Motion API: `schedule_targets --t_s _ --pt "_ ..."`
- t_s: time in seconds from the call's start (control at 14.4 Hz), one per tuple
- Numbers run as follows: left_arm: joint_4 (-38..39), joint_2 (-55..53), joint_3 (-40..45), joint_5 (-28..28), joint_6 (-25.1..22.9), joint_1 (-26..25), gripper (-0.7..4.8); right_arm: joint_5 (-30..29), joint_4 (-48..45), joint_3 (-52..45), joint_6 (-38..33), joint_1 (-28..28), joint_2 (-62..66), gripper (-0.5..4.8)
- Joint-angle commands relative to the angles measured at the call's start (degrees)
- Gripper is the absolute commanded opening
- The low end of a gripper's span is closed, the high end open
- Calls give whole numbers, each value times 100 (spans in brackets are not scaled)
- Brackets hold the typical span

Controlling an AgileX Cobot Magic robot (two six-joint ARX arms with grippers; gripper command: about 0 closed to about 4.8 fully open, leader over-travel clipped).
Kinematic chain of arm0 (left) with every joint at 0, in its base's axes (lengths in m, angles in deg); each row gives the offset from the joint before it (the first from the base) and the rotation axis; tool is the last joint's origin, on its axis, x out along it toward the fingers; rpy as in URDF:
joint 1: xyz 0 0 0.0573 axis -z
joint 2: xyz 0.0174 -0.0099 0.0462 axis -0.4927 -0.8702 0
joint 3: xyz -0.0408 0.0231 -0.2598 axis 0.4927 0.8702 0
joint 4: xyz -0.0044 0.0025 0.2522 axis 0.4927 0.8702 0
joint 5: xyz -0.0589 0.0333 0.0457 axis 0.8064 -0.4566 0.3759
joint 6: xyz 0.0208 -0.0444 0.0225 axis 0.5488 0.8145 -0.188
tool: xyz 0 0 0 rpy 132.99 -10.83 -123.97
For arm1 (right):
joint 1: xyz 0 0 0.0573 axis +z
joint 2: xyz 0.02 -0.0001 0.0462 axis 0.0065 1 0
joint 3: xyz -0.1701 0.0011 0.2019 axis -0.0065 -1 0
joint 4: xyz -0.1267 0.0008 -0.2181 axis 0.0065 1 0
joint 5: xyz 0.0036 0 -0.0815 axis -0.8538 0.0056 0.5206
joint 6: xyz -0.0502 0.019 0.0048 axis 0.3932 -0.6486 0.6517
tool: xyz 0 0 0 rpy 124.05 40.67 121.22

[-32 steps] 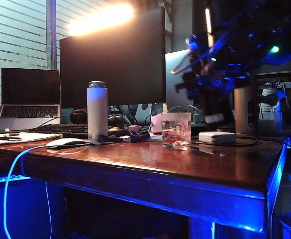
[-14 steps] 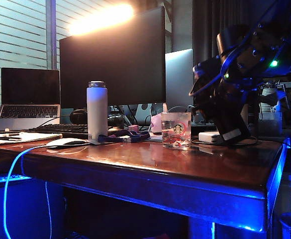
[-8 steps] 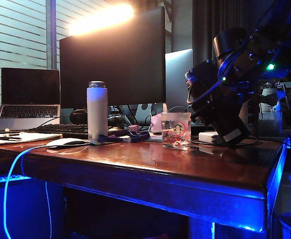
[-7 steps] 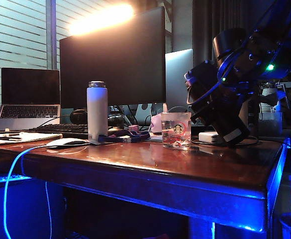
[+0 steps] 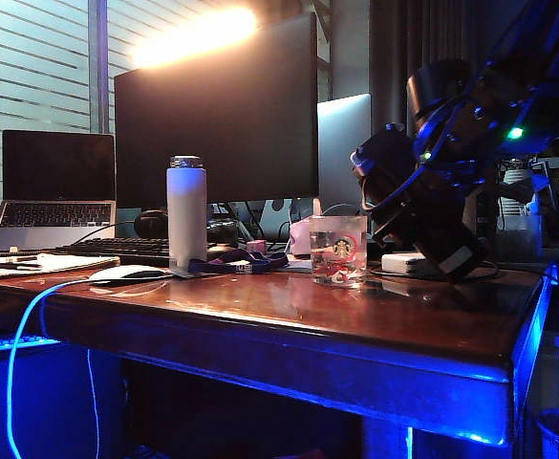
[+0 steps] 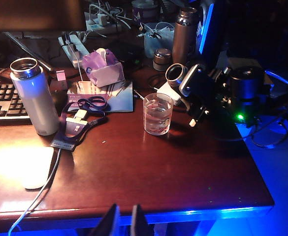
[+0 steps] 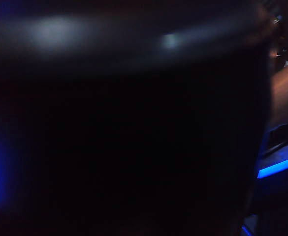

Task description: Pick up the black thermos, pour a little water from inside into the glass cup, then place the black thermos back on the table.

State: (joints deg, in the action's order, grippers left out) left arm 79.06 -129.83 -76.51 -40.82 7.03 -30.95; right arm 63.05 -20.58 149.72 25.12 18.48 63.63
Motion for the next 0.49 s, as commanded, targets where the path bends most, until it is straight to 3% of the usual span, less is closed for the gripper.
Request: schedule_targets --t_s 0.07,0.49 --pt "-74 13 -22 26 13 4 53 66 -140 170 212 7 -20 48" --pt "-74 13 -22 26 13 37 53 70 -140 170 1056 17 37 48"
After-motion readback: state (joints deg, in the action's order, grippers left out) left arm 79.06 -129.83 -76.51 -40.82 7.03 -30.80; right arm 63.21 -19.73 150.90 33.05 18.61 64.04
